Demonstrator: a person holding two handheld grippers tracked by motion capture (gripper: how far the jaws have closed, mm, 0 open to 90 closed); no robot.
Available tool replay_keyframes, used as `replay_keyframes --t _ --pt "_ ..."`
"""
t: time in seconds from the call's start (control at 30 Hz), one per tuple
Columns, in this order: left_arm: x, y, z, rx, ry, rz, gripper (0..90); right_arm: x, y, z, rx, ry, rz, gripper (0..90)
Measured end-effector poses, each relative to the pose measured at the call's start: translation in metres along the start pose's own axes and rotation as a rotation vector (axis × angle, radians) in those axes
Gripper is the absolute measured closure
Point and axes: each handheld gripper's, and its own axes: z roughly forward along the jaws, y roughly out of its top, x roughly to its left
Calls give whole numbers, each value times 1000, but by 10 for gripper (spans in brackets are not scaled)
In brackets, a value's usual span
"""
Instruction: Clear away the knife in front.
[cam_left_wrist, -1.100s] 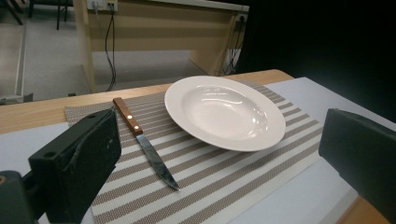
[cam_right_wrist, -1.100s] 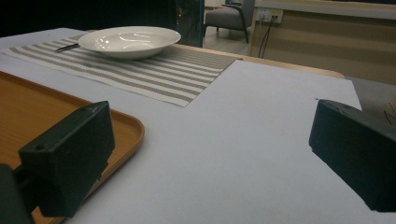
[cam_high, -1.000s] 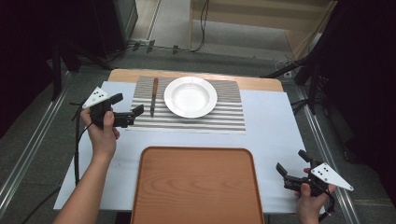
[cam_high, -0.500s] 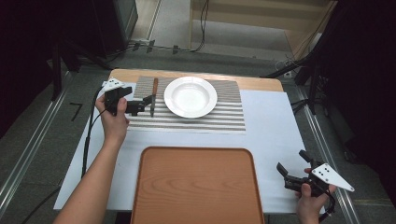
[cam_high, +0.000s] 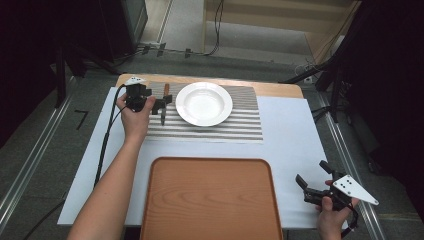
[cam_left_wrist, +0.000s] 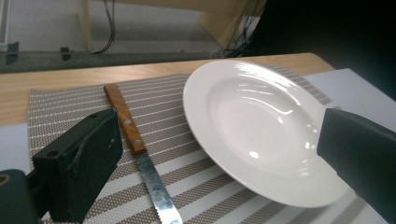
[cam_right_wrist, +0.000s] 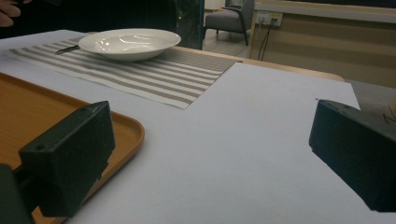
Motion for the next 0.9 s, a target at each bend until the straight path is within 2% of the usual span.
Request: replay_keyframes --t 0.07,0.2,0.43,0.53,0.63,0.77,0.83,0.9 --pt "3 2 6 25 35 -7 85 0 0 0 -1 1 -1 0" --pt "9 8 15 79 88 -32 146 0 0 0 -1 4 1 0" --pt "13 15 27 164 152 -37 213 1 0 1 4 5 -7 0" --pt "14 18 34 223 185 -31 249 1 0 1 6 5 -8 0" --pt "16 23 41 281 207 -55 294 0 0 1 4 8 -4 0" --pt "15 27 51 351 237 -60 379 1 0 2 7 6 -6 0" --pt "14 30 58 392 268 -43 438 0 0 2 7 6 -8 0" --pt "13 31 60 404 274 -43 447 0 0 2 8 5 -7 0"
